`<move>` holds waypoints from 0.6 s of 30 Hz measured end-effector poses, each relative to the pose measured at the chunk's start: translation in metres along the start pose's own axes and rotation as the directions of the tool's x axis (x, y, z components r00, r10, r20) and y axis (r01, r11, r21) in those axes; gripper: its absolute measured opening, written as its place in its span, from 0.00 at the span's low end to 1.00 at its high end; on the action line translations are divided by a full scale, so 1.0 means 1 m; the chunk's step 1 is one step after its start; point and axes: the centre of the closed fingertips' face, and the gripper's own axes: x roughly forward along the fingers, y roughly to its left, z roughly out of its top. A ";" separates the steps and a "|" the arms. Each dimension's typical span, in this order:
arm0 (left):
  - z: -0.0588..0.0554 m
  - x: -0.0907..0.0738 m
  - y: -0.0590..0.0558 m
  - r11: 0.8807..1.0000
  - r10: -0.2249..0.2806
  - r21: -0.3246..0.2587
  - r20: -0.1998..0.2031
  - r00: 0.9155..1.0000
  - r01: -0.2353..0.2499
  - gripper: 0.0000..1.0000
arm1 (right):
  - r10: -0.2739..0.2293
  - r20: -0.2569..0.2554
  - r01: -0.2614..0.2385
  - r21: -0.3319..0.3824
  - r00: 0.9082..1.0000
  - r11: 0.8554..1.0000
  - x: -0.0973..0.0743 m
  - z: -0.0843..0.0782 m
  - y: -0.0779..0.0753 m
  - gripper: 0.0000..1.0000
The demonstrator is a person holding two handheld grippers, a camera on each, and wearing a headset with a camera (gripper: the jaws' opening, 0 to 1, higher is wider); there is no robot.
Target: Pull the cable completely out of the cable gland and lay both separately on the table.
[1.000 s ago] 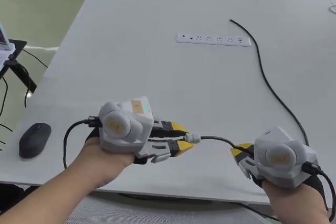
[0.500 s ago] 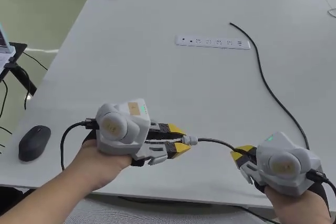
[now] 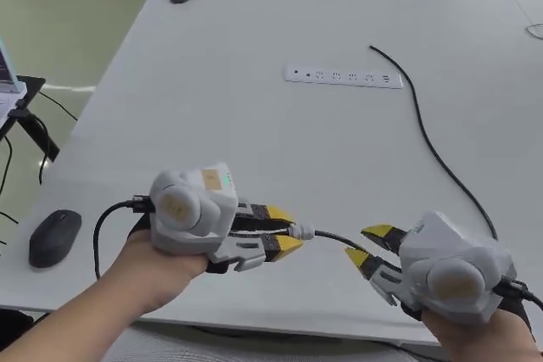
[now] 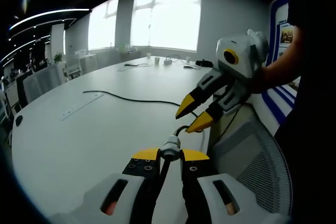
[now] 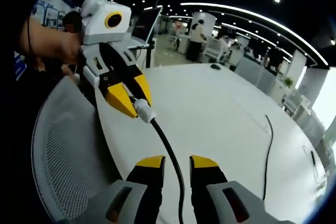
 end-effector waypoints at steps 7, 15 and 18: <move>0.002 0.000 -0.001 1.000 -0.006 0.010 0.002 1.000 0.006 0.15 | 0.047 0.003 -0.046 -0.098 0.999 0.994 0.012 0.018 0.012 0.11; 0.002 0.002 0.000 1.000 -0.010 0.013 -0.001 1.000 0.010 0.15 | 0.072 0.008 -0.069 -0.172 0.997 0.983 0.017 0.026 0.020 0.06; 0.001 0.003 -0.001 1.000 -0.014 0.013 0.000 1.000 0.014 0.15 | 0.077 0.006 -0.074 -0.197 0.997 0.978 0.018 0.027 0.021 0.05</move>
